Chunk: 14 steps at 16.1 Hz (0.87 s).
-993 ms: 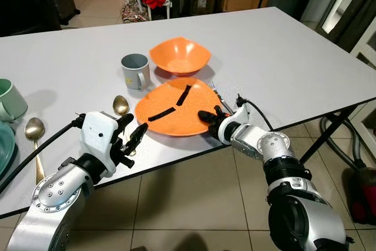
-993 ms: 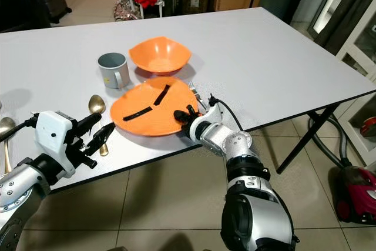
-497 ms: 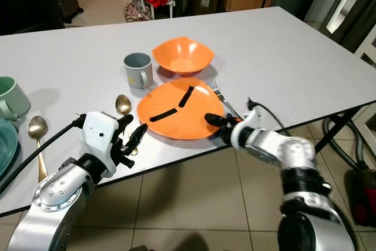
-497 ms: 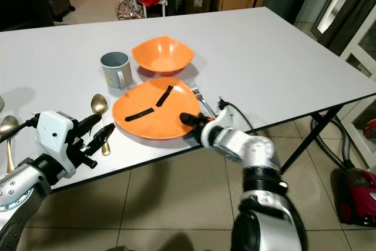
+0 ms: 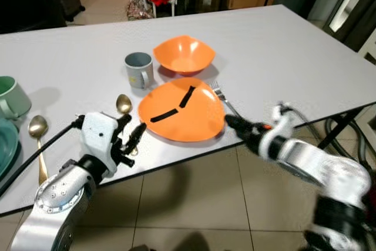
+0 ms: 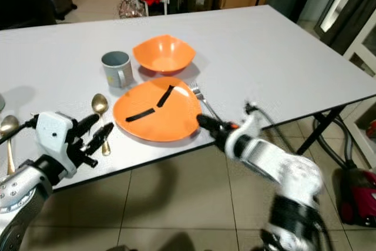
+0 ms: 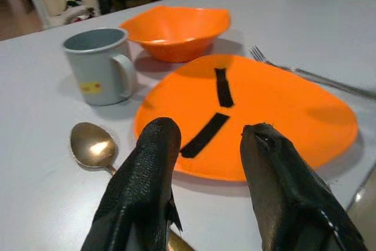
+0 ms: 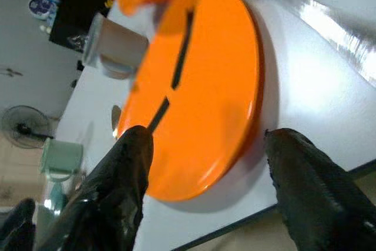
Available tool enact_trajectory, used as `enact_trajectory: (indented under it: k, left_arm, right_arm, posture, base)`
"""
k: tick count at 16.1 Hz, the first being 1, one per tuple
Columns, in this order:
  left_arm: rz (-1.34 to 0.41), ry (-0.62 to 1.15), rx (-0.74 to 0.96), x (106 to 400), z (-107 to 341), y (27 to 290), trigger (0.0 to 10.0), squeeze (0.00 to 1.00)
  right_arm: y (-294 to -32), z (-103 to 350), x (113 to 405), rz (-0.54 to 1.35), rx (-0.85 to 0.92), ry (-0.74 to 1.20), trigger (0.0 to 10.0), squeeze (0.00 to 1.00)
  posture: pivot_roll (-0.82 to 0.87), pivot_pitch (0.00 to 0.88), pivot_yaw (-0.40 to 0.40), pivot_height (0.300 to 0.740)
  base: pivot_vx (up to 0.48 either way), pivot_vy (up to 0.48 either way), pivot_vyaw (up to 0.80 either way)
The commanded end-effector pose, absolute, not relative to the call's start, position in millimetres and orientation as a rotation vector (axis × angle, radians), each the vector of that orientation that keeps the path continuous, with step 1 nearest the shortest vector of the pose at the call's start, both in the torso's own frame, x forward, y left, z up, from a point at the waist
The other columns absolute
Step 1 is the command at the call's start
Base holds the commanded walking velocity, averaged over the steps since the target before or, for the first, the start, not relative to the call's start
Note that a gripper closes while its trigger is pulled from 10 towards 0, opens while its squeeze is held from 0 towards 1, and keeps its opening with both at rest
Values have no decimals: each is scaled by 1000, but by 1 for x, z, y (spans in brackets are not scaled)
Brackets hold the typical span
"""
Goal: Setting the table
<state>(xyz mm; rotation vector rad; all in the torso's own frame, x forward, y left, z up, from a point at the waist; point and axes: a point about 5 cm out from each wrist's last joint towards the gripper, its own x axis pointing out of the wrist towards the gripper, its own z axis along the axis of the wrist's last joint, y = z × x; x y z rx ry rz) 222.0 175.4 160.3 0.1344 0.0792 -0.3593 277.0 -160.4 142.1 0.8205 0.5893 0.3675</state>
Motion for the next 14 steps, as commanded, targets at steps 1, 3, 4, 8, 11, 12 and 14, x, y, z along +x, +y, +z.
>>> enact_trajectory:
  k: [1, 3, 4, 8, 11, 12, 14]
  left_arm:
    - [-296, 44, 132, 220, 167, 175, 10000, 0]
    - [-214, 20, 83, 222, 170, 169, 10000, 0]
    - [-203, 3, 75, 224, 172, 162, 10000, 0]
    - [-175, -20, 101, 238, 172, 145, 10000, 0]
    - [-138, -55, 92, 243, 179, 149, 10000, 0]
    - [-133, -56, 90, 244, 180, 149, 10000, 0]
    - [-123, -66, 73, 245, 181, 149, 10000, 0]
  right_arm:
    - [-161, 163, 267, 401, 640, 496, 10000, 706]
    - [-160, 182, 260, 369, 279, 337, 10000, 0]
    - [-157, 188, 259, 347, 200, 262, 10000, 0]
    - [-159, 197, 254, 192, -57, 22, 10000, 0]
    - [-156, 189, 245, 187, 59, 39, 10000, 0]
    - [-156, 188, 245, 185, 61, 37, 10000, 0]
    - [-155, 181, 241, 178, 62, 33, 10000, 0]
  posture:
    - [-72, 43, -27, 740]
    - [-72, 43, -27, 740]
    - [-90, 43, -24, 740]
    - [-103, 47, -15, 740]
    - [-107, 43, -23, 740]
    - [-107, 43, -23, 740]
    - [-125, 42, -27, 740]
  base:
    - [0, 0, 0]
    - [0, 0, 0]
    - [0, 0, 0]
    - [0, 0, 0]
    - [0, 0, -408]
    - [0, 0, -800]
    - [0, 0, -800]
